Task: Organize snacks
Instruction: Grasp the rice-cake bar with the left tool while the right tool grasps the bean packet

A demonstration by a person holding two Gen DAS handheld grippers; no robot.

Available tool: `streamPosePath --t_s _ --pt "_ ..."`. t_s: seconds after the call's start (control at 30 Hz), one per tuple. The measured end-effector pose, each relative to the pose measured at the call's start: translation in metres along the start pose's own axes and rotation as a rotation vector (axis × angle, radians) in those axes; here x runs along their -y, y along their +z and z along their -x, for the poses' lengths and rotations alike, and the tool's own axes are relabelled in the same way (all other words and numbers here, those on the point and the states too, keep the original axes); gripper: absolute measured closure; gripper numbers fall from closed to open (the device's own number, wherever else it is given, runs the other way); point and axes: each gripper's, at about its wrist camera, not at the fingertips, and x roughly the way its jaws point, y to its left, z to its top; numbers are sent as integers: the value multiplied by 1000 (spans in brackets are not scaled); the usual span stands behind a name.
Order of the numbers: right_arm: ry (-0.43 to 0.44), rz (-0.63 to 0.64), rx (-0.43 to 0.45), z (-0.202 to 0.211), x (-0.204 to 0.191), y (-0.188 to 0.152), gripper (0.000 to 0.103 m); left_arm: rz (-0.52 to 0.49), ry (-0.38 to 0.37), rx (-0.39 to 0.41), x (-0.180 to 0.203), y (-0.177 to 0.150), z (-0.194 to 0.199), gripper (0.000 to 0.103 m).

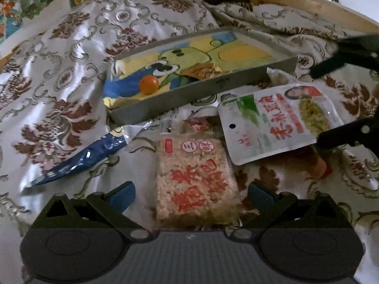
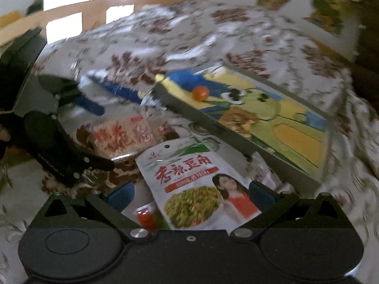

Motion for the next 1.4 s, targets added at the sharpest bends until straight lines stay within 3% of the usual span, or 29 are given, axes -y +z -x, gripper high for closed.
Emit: streamPosePath --t_s 0.3,0.43,0.6,0.77,1.13,1.4 --pt "153 155 -135 -50 14 25 1 -45 -20 -16 -2 8 -19 1" --pt "225 166 -196 -65 17 37 1 -55 -39 -31 -7 12 -23 12" --pt "250 287 -252 -72 3 43 1 -72 -58 -33 -7 11 -24 18" --pt "195 380 -280 -80 -10 40 5 -51 -56 -36 -8 11 -23 22" --pt "150 252 -199 -65 2 31 8 7 -39 -41 -10 11 -17 26" --pt "134 196 -120 -48 -1 28 8 105 -48 -28 -22 8 -7 27"
